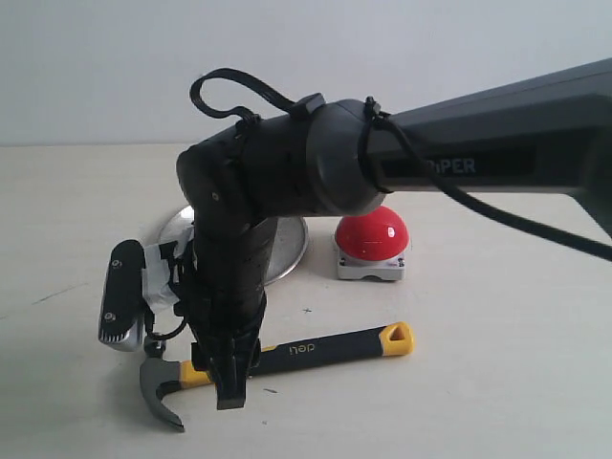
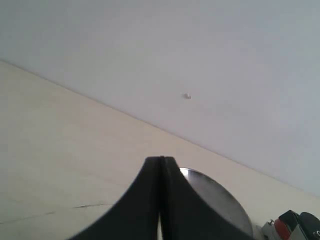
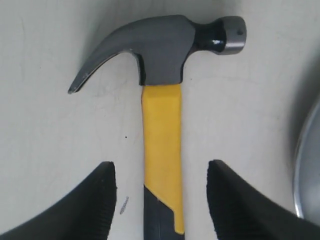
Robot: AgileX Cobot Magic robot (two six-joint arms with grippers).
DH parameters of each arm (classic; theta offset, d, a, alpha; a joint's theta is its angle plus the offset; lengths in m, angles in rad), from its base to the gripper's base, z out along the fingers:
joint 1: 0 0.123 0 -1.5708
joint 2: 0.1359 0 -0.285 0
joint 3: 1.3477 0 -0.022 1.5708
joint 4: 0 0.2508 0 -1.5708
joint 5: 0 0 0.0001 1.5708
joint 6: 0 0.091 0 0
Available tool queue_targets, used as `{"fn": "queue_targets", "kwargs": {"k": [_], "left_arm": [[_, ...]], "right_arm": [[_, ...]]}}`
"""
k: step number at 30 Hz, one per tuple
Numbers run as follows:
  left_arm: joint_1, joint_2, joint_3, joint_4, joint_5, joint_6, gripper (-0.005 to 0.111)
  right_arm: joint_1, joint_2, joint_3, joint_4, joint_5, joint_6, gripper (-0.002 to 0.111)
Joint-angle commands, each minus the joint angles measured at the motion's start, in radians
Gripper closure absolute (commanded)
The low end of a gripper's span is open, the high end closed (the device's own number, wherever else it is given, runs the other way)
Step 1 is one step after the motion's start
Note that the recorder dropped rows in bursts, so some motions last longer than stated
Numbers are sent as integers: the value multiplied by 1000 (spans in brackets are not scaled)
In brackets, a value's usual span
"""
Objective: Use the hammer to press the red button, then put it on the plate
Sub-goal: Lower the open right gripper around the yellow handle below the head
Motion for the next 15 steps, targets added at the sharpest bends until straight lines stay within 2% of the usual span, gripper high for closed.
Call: {"fn": "queue_targets", "kwargs": {"k": [1, 15], "left_arm": [[-6, -3, 0, -7, 3, 2, 107], [-6, -3, 0, -7, 3, 2, 107]], "right_arm": [[0, 0, -7, 1, -12, -18, 54], [4, 101, -155, 23, 111, 12, 54]]}}
